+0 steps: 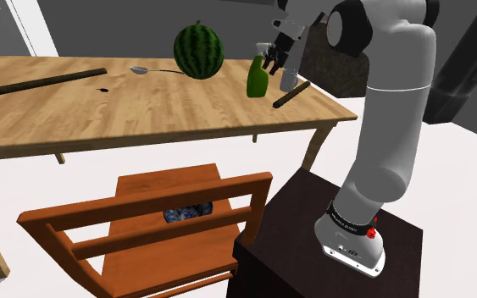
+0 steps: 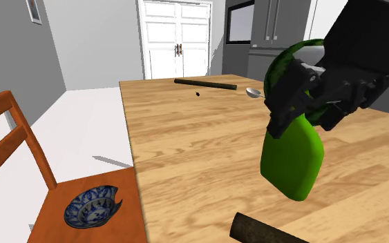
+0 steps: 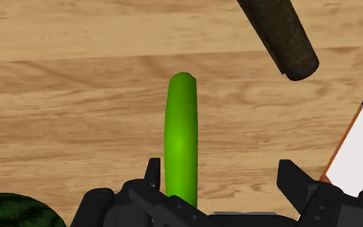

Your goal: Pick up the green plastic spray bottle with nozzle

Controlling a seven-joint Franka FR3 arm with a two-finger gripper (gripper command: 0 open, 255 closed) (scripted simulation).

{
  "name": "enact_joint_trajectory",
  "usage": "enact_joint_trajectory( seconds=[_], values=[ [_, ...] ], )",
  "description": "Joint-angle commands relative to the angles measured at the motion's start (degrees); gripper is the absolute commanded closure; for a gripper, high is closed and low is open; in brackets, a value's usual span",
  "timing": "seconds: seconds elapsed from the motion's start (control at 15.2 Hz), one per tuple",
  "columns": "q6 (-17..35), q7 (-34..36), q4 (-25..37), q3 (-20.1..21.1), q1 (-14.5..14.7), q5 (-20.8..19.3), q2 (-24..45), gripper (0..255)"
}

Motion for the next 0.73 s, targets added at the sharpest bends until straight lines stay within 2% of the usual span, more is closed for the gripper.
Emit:
enact_joint_trajectory(
  seconds=[0.0, 0.59, 0.66],
  values=[
    [-3.7, -4.0, 6.5, 1.7, -4.2, 4.8, 5.1, 0],
    [1.0, -6.6, 1.5, 2.3, -3.5, 5.4, 5.6, 0],
    [1.0, -6.7, 1.4, 2.3, -3.5, 5.4, 5.6, 255]
  ],
)
